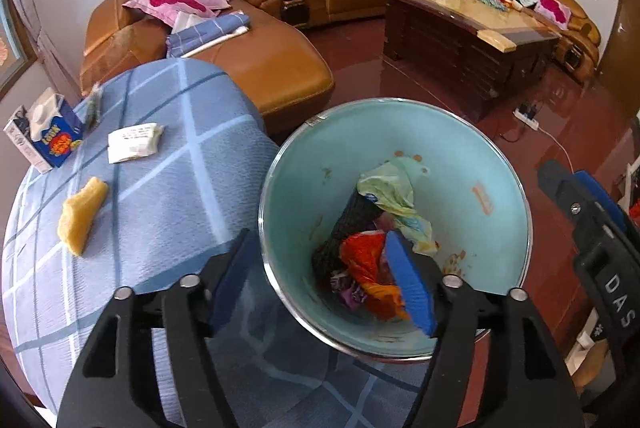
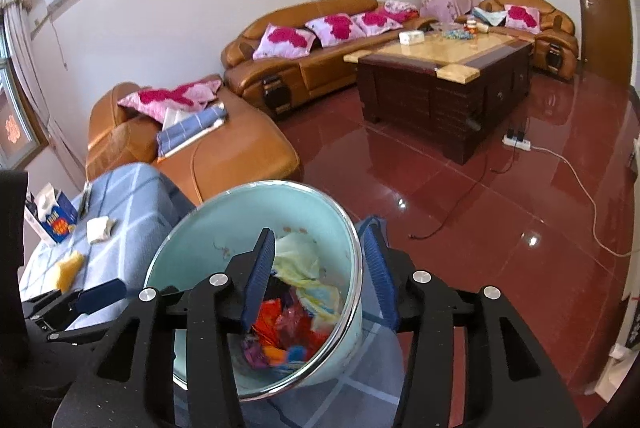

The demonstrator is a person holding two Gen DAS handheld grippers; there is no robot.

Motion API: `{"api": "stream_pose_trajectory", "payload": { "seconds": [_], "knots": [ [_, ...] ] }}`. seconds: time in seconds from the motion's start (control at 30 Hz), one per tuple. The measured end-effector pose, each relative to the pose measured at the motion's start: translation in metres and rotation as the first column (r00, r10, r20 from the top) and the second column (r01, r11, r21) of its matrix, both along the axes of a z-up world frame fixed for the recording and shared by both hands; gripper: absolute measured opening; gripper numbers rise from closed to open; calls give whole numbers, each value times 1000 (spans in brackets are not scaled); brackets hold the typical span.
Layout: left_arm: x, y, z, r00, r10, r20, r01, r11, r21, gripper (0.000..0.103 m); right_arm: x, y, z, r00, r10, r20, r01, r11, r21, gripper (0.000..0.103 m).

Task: Collect trash
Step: 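Open both grippers over the teal bucket to drop both wrappers, then move the left gripper to the yellow sponge cake while the right moves toward the receipt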

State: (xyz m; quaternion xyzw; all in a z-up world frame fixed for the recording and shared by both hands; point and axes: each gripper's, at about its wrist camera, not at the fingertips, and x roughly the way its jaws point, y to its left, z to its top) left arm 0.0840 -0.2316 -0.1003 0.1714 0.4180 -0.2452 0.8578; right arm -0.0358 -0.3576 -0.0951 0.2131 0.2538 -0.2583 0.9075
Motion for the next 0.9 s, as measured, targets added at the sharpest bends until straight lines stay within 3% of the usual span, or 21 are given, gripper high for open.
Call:
{"api": "stream_pose_trajectory", "payload": {
  "seconds": [0.3, 0.4, 0.9],
  "knots": [
    [8, 34, 10, 997, 71, 27, -70, 997, -11, 82, 0, 12, 7, 1000, 16, 6, -16, 999, -32, 62],
    [11, 49, 11, 995, 95, 36, -95, 995, -6, 88, 1, 17, 9, 1000, 29, 4, -28, 999, -41, 62],
    [45, 122, 6, 974, 225, 26, -224, 974, -14, 92, 39, 70, 20, 985, 169, -26, -171, 980, -97, 62]
  ]
}}
